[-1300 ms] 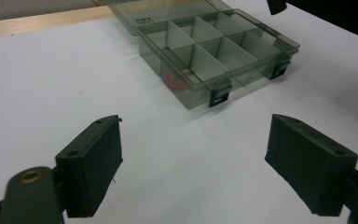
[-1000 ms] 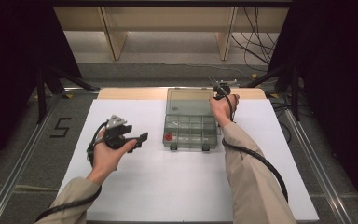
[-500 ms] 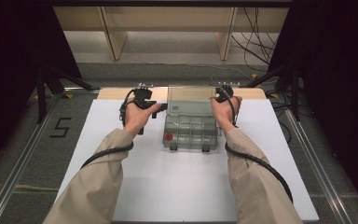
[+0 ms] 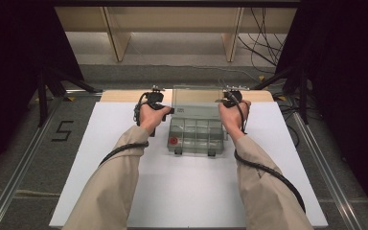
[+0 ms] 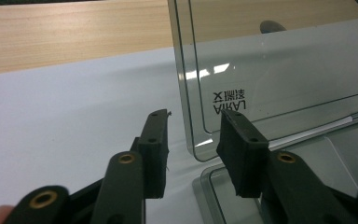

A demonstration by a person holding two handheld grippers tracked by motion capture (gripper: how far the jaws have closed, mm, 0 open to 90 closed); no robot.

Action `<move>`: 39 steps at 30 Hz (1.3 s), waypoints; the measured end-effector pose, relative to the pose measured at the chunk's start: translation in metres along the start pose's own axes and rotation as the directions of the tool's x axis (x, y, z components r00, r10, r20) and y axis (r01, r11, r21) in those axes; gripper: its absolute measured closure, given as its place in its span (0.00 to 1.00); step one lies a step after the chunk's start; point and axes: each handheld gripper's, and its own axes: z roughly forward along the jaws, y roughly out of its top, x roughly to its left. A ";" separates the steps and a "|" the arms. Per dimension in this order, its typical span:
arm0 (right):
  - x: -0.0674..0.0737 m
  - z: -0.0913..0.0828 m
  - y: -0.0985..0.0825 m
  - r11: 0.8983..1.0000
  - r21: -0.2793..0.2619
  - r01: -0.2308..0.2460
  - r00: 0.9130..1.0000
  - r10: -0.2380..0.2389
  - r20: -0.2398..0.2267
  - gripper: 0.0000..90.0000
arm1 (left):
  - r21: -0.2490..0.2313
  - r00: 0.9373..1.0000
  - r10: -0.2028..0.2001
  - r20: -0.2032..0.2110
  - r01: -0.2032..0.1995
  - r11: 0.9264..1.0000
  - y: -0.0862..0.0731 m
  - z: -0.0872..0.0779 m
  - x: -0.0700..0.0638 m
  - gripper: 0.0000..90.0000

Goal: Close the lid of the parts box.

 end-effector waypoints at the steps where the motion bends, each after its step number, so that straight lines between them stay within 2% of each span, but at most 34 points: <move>1: -0.001 0.000 0.000 1.000 -0.019 0.025 1.000 -0.025 -0.004 1.00 | 0.001 1.000 -0.002 -0.003 0.002 1.000 0.000 0.001 0.000 0.72; 2: 0.000 -0.002 0.000 1.000 -0.006 0.010 1.000 -0.010 -0.003 1.00 | -0.005 1.000 -0.011 -0.005 0.011 1.000 0.000 0.003 0.000 0.73; 3: 0.001 -0.002 0.000 1.000 -0.015 -0.006 1.000 0.006 -0.005 1.00 | -0.008 1.000 -0.027 -0.008 0.027 1.000 -0.001 0.004 -0.001 0.74; 4: -0.001 -0.003 -0.001 0.999 -0.027 0.027 1.000 -0.027 -0.003 1.00 | -0.006 0.999 -0.034 -0.009 0.034 0.999 -0.001 0.005 0.000 0.75; 5: 0.000 -0.004 -0.001 0.999 -0.027 0.026 1.000 -0.026 -0.007 1.00 | -0.005 0.999 -0.031 -0.012 0.031 0.999 -0.001 0.006 0.000 0.77; 6: 0.000 -0.004 -0.001 0.999 -0.035 0.030 1.000 -0.030 -0.007 1.00 | -0.005 0.999 -0.045 -0.011 0.045 0.999 -0.001 0.008 -0.001 0.78; 7: 0.001 -0.005 -0.001 0.999 -0.037 0.005 1.000 -0.006 -0.009 1.00 | -0.003 0.999 -0.048 -0.008 0.048 0.999 -0.001 0.009 -0.002 0.79; 8: 0.000 -0.006 -0.002 0.999 -0.030 0.017 1.000 -0.018 -0.012 1.00 | -0.003 0.999 -0.048 -0.007 0.048 0.999 -0.001 0.010 -0.002 0.81; 10: 0.001 -0.007 -0.003 0.999 -0.041 -0.002 1.000 0.001 -0.018 1.00 | 0.004 0.998 -0.057 -0.017 0.057 0.998 -0.001 0.012 -0.003 0.84; 12: -0.002 -0.007 -0.004 0.998 -0.047 0.031 0.999 -0.032 -0.017 1.00 | 0.003 0.996 -0.082 -0.023 0.082 0.997 -0.002 0.014 -0.003 0.86; 13: 0.000 -0.008 -0.004 0.999 -0.043 0.004 1.000 -0.005 -0.022 1.00 | 0.000 0.995 -0.091 -0.030 0.091 0.996 -0.003 0.014 -0.002 0.89; 14: 0.000 -0.008 -0.005 0.999 -0.042 -0.001 1.000 0.000 -0.026 1.00 | -0.001 0.995 -0.094 -0.028 0.094 0.996 -0.003 0.015 -0.002 0.90; 20: -0.001 -0.010 -0.006 0.999 -0.050 0.007 1.000 -0.008 -0.021 1.00 | -0.006 0.993 -0.109 -0.032 0.109 0.994 -0.003 0.016 -0.005 0.96; 23: 0.000 -0.011 -0.006 0.999 -0.049 0.007 1.000 -0.008 -0.028 0.99 | -0.010 0.993 -0.112 -0.048 0.112 0.994 -0.004 0.015 -0.007 0.97; 24: -0.002 -0.011 -0.006 0.998 -0.050 0.030 0.999 -0.031 -0.026 0.99 | -0.014 0.993 -0.108 -0.051 0.107 0.994 -0.004 0.015 -0.008 0.97; 25: -0.002 -0.011 -0.006 0.998 -0.052 0.034 0.999 -0.035 -0.028 0.99 | -0.017 0.995 -0.085 -0.057 0.084 0.996 -0.005 0.014 -0.007 0.97; 26: 0.000 -0.011 -0.006 0.998 -0.062 0.013 0.999 -0.015 -0.029 0.99 | -0.023 0.993 -0.099 -0.064 0.098 0.995 -0.006 0.014 -0.009 0.97; 28: -0.001 -0.011 -0.005 0.998 -0.056 0.017 0.999 -0.020 -0.038 0.98 | -0.035 0.994 -0.087 -0.071 0.085 0.996 -0.008 0.014 -0.010 0.98; 29: -0.002 -0.011 -0.005 0.999 -0.051 0.009 0.999 -0.011 -0.043 0.98 | -0.041 0.993 -0.094 -0.073 0.091 0.995 -0.008 0.014 -0.011 0.98; 31: -0.002 -0.012 -0.006 0.999 -0.045 0.017 0.999 -0.019 -0.046 0.97 | -0.049 0.994 -0.076 -0.079 0.072 0.996 -0.009 0.013 -0.011 0.98; 33: -0.003 -0.013 -0.006 0.999 -0.048 0.025 0.999 -0.027 -0.046 0.92 | -0.051 0.995 -0.058 -0.087 0.054 0.997 -0.009 0.012 -0.011 0.98; 36: -0.005 -0.014 -0.006 0.998 -0.059 0.023 0.998 -0.027 -0.065 0.86 | -0.064 0.993 -0.071 -0.098 0.065 0.996 -0.012 0.012 -0.013 0.98; 37: -0.006 -0.014 -0.005 0.998 -0.060 0.024 0.997 -0.028 -0.071 0.84 | -0.054 0.994 -0.056 -0.095 0.051 0.997 -0.012 0.012 -0.012 0.98; 39: -0.008 -0.015 -0.003 0.997 -0.072 0.021 0.996 -0.027 -0.080 0.80 | -0.063 0.993 -0.068 -0.097 0.062 0.996 -0.013 0.011 -0.013 0.98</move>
